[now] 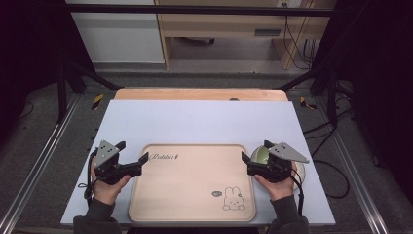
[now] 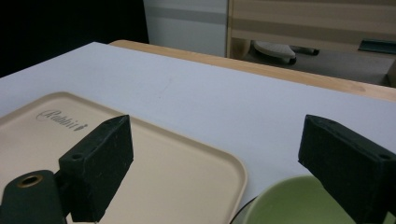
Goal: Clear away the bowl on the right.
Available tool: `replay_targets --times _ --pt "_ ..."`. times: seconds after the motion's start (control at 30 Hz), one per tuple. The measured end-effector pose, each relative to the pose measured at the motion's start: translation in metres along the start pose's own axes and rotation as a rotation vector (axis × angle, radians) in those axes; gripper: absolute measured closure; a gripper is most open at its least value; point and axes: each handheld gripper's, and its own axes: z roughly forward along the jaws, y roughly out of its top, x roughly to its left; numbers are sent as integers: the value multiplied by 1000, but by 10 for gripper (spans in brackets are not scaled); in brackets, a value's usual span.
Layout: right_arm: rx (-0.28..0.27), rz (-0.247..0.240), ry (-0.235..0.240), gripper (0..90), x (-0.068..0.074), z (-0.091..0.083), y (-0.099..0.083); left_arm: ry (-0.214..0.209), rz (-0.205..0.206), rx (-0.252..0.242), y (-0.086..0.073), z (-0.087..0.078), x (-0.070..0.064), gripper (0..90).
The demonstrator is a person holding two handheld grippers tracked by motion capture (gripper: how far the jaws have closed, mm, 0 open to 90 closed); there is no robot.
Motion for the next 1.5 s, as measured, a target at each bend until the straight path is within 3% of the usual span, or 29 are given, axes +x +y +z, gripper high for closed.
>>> replay_targets --times 0.37,0.57,1.1,1.27,1.5 --pt "-15 7 -39 100 -6 -6 2 -1 1 5 -2 0 0 90" --pt "-14 -16 -58 100 -9 -10 4 0 -2 5 -2 0 0 91" --pt "-24 8 -104 105 -22 -23 8 3 1 12 -3 1 0 92" --pt "-5 28 -116 126 -30 -30 11 3 0 11 -3 1 0 92" --pt "66 66 -147 180 -45 -35 9 6 1 9 -2 1 0 95"
